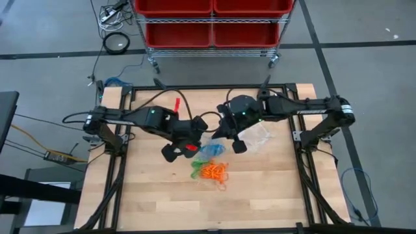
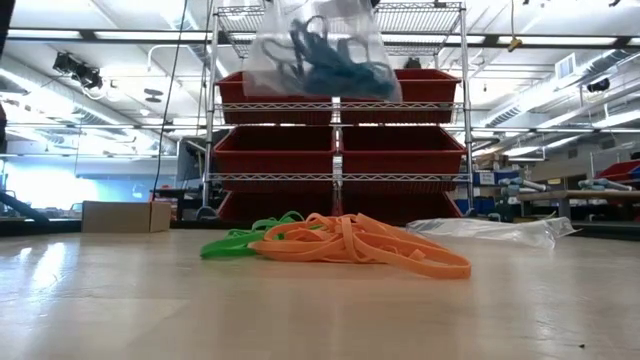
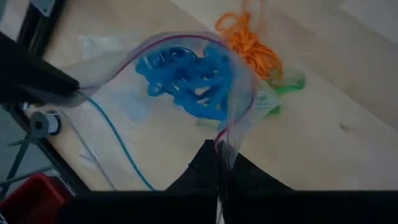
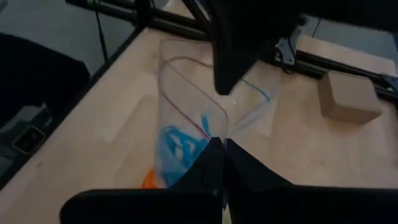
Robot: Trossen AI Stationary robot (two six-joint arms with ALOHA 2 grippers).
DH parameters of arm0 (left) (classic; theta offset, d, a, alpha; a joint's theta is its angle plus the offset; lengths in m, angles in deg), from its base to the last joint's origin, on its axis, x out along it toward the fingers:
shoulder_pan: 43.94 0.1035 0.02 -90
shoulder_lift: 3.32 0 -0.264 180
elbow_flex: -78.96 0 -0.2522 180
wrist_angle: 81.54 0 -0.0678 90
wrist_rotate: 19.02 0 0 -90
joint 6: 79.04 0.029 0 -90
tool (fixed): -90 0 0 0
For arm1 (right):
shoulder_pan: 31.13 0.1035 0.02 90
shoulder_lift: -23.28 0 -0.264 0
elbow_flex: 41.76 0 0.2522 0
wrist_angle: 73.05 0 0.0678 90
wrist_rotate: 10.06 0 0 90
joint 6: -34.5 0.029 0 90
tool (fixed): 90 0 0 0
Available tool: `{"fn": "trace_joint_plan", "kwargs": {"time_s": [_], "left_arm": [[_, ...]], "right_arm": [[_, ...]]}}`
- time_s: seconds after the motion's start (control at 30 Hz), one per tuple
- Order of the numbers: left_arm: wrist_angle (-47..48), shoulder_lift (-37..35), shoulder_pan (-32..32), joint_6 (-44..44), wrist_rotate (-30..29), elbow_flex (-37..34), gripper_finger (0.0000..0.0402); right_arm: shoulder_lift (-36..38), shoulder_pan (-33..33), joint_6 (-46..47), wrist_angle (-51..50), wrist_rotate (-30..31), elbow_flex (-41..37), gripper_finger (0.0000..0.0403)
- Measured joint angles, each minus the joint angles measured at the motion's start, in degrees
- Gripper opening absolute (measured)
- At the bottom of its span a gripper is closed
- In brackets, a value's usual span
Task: Sort rubber bands
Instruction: Close the top left transparent zip bag
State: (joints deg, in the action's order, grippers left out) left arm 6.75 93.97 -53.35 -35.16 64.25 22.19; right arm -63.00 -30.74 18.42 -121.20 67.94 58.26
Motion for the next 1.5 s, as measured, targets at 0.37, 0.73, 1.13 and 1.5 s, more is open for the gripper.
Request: {"fn": "trace_joint_plan", "kwargs": {"time_s": [0.37, 0.73, 1.13, 1.5], "left_arm": [[1.6, -0.1, 0.0, -4.0, -1.3, 4.5, 0.014], [3.5, -3.1, 0.1, -10.9, -6.2, 4.5, 0.0202], [3.2, -5.8, 0.4, -25.2, -6.2, -2.1, 0.0202], [-58.2, -24.4, -1.6, -33.6, -10.1, -59.8, 0.0202]], "right_arm": [[3.9, -0.8, -1.3, -0.8, 1.6, 0.0, 0.0], [8.7, -0.8, -1.1, -5.6, 4.6, 0.1, 0.0], [8.8, -0.3, 3.7, -13.0, 14.0, -10.2, 0.0098], [8.7, 13.4, 6.1, 1.6, 35.9, -32.2, 0.0259]]}}
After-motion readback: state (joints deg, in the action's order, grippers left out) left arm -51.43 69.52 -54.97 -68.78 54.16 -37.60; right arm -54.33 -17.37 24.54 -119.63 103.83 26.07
